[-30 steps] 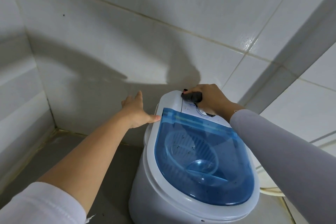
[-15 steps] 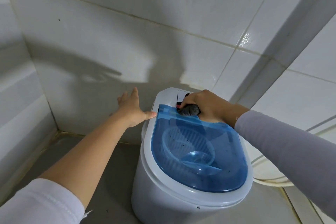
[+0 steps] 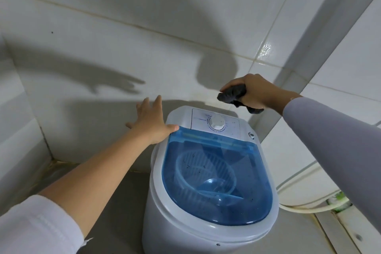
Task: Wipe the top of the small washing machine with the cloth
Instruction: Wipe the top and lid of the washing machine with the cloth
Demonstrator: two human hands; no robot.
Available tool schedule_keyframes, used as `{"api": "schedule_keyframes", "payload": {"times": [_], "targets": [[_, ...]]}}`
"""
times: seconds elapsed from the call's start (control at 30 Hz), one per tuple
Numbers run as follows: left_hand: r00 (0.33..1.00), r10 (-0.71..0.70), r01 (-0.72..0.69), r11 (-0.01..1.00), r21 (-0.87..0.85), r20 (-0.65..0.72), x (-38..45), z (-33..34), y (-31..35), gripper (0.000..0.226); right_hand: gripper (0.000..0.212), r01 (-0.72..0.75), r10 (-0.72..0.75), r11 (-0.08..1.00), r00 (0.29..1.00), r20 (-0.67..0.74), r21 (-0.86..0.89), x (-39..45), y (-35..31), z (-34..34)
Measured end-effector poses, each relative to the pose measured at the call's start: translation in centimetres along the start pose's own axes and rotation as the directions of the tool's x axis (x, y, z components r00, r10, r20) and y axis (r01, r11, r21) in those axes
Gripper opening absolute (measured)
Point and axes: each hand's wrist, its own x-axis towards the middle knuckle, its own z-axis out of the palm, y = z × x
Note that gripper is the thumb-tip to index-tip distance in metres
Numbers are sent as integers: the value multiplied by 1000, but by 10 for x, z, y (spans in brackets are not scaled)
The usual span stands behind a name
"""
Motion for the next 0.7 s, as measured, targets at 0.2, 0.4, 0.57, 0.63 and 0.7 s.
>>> {"api": "schedule_keyframes", "payload": {"times": [0.2, 0.4, 0.57, 0.63, 0.7], "targets": [[1000, -9, 9, 999, 53, 3, 17, 4, 35, 100, 57, 5, -7, 999, 1000, 29, 44, 14, 0, 27], [999, -30, 25, 992, 120, 38, 27, 20, 46, 104, 50, 5, -12, 997, 996, 89, 79, 17, 11, 45], [999, -37, 31, 988, 154, 34, 29, 26, 50, 103, 56, 9, -13, 997, 999, 52, 79, 16, 27, 60], [999, -34, 29, 985, 169, 25, 30, 26, 50, 104, 56, 1, -4, 993, 1000, 24, 114, 15, 33, 65], [999, -38, 34, 985, 169, 18, 31, 26, 50, 105, 57, -8, 6, 993, 1000, 15, 121, 13, 39, 67]]}}
